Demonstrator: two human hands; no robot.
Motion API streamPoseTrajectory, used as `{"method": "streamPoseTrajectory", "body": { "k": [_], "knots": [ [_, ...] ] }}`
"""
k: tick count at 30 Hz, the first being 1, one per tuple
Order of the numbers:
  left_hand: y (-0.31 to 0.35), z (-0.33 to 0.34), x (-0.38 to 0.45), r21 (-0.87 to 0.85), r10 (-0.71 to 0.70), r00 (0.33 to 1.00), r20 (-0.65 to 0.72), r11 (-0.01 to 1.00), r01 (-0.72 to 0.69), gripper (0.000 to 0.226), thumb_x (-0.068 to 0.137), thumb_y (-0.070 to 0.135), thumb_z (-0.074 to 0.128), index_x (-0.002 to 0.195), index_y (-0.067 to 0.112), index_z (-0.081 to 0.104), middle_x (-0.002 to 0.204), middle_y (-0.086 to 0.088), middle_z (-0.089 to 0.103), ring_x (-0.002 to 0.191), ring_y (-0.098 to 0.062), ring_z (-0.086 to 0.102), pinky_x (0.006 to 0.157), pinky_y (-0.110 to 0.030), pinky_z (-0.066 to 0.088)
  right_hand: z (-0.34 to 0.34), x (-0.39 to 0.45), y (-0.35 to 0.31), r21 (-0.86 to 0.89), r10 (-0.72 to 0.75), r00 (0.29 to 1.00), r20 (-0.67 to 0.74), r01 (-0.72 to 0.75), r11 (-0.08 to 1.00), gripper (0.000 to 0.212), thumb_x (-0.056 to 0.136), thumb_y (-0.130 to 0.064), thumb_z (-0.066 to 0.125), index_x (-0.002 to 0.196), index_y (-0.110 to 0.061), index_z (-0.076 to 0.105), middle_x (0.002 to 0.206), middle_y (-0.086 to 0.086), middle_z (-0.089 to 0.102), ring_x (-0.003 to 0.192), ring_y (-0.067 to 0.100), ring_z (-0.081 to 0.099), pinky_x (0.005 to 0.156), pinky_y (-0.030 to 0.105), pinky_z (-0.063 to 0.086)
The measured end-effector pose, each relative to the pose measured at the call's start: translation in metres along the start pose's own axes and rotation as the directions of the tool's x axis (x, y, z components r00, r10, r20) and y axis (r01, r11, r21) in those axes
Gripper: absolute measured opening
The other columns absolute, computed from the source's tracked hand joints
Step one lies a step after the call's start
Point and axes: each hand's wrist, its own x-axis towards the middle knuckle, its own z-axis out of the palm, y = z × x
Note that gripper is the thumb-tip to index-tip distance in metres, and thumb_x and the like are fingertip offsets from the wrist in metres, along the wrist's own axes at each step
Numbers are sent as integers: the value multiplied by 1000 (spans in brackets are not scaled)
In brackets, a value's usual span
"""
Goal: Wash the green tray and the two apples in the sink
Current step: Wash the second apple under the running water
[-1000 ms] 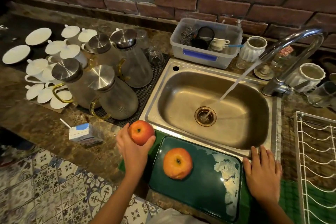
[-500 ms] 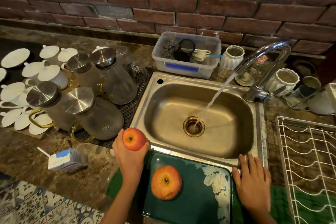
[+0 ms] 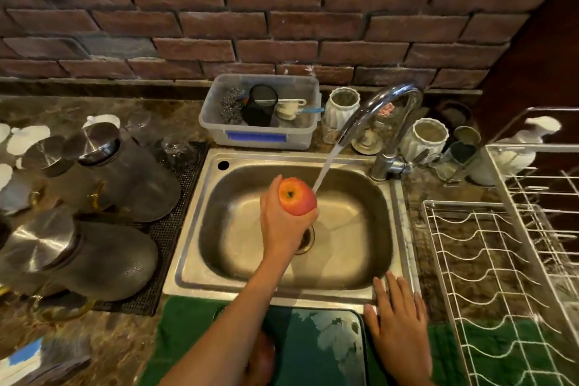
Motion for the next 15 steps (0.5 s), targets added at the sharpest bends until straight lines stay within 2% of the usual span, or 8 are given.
{"method": "streamPoseTrajectory", "body": {
  "k": [2, 3, 5, 7, 9, 11, 13, 15],
  "knots": [
    [6, 13, 4, -6, 1, 1000, 25, 1000, -1, 105, 62, 35, 94, 148, 39, 34, 140, 9, 43, 121, -8, 43, 97, -31, 47, 0, 1, -1, 21, 8, 1000, 7, -8, 1000, 85, 94, -65, -3, 143, -24, 53, 156, 7, 43, 146, 28, 35, 117, 50, 23],
    [8, 18, 5, -16, -4, 1000, 30, 1000, 4, 105, 61, 35, 94, 147, 39, 34, 140, 9, 43, 122, -9, 45, 98, -32, 48, -3, 1, -4, 63, 16, 1000, 13, -17, 998, 82, 95, -66, 4, 140, -22, 58, 153, 8, 47, 144, 30, 39, 116, 50, 25],
    [10, 24, 6, -35, -12, 999, 42, 999, 14, 105, 60, 36, 94, 147, 41, 34, 137, 12, 42, 121, -10, 45, 96, -31, 49, -12, 5, -14, 152, 81, 997, -3, -79, 985, 59, 96, -56, 35, 134, -21, 63, 153, 7, 48, 145, 30, 39, 118, 51, 22],
    [10, 27, 7, -66, -34, 998, 61, 997, 38, 105, 60, 36, 94, 145, 44, 33, 133, 15, 42, 118, -8, 46, 93, -29, 51, -25, 19, -27, 312, 144, 989, 30, -146, 939, 40, 95, -33, 56, 133, -21, 63, 153, 6, 46, 144, 26, 38, 118, 42, 22],
    [12, 27, 8, -150, -77, 992, 96, 985, 91, 99, 61, 35, 94, 140, 49, 36, 126, 21, 46, 112, -8, 51, 87, -26, 54, -45, 39, -43, 649, 173, 984, 38, -156, 745, 31, 96, -16, 58, 127, -20, 62, 137, 11, 59, 122, 25, 54, 105, 37, 38],
    [15, 25, 8, -270, -111, 986, 125, 953, 141, 87, 62, 35, 92, 131, 52, 42, 122, 26, 49, 111, -7, 55, 81, -22, 57, -75, 61, -63, 853, 165, 985, 48, -126, 506, 29, 98, -16, 56, 125, -27, 58, 122, 5, 64, 103, 18, 59, 88, 32, 47],
    [17, 23, 8, -377, -148, 977, 154, 905, 196, 83, 60, 41, 89, 131, 48, 47, 126, 18, 53, 114, -14, 58, 87, -29, 60, -99, 86, -81, 922, 118, 993, 24, -67, 382, 34, 99, -24, 54, 132, -33, 54, 126, -7, 59, 110, 8, 56, 86, 23, 45],
    [20, 23, 8, -468, -192, 961, 201, 843, 266, 88, 56, 51, 87, 135, 44, 47, 132, 6, 54, 118, -22, 60, 93, -38, 59, -115, 108, -97, 963, 59, 998, 2, -18, 270, 38, 99, -37, 53, 137, -39, 51, 136, -13, 53, 123, 6, 51, 98, 28, 46]
  ]
}}
